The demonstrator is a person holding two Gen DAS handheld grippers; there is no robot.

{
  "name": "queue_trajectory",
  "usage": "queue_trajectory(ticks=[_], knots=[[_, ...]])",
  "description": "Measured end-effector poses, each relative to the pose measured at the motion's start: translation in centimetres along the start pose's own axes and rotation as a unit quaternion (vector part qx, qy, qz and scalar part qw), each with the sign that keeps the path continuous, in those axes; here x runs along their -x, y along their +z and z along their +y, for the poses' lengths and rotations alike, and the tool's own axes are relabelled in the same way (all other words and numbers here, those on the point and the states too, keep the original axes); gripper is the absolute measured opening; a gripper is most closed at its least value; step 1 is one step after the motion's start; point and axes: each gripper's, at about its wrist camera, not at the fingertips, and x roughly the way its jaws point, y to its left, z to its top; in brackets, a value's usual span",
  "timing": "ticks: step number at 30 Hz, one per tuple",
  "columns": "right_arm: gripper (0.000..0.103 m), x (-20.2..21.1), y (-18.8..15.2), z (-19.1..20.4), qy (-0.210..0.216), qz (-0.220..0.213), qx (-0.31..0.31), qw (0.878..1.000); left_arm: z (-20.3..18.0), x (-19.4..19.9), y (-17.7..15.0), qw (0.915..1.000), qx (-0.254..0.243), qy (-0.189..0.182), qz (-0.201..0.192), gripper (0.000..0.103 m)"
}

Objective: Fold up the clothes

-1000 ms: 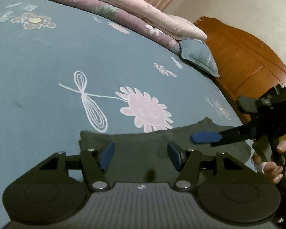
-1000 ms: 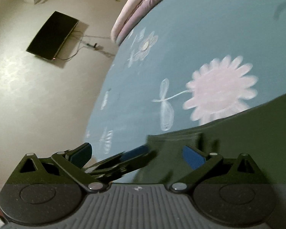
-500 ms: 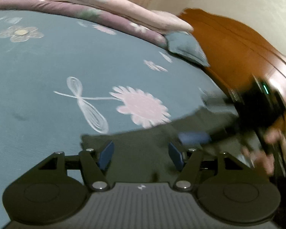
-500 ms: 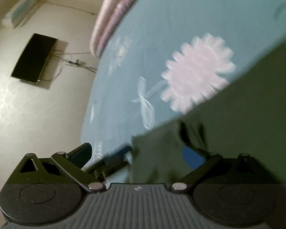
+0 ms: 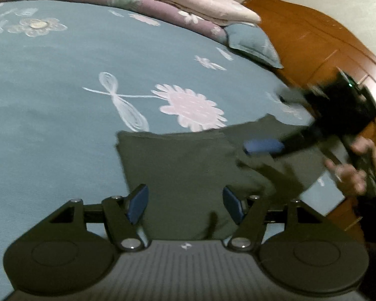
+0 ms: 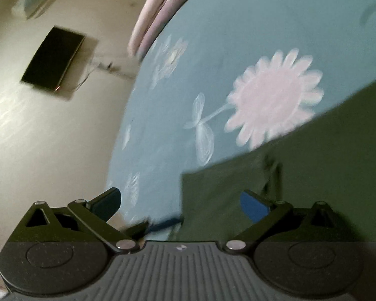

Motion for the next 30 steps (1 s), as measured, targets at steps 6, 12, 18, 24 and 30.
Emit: queue_trajectory(ticks=[6, 12, 18, 24, 30], knots=[[0.103, 0.6, -2.8, -2.7, -0.005, 0.056, -0.048, 0.997, -0.6, 0.2, 0.7, 0.9999, -0.006, 0.015, -0.004, 0.066], [0.103, 3.8, -2.1, -0.5, -0.045, 0.032, 0.007, 0.998, -3.0, -1.8, 2.5, 0.9984, -0.056, 0.010, -0.002, 0.067], [0.103, 9.3, -1.2, 0.0, -0.184, -0.062, 0.075, 0.978, -4.7, -4.7, 1.8, 0.9951, -0.083, 0.020, 0.049, 0.068], [0.103, 13.2, -2.1, -1.2, -0.410, -0.091, 0.203, 0.885, -8.1, -4.6, 2.9, 0.9901, -0.129, 0.048, 0.028, 0.069], [0.103, 13.7, -3.6, -5.2, -0.445, -0.055, 0.223, 0.866, -9.8, -7.3, 2.4, 0.9895, -0.115, 0.072, 0.049, 0.070]])
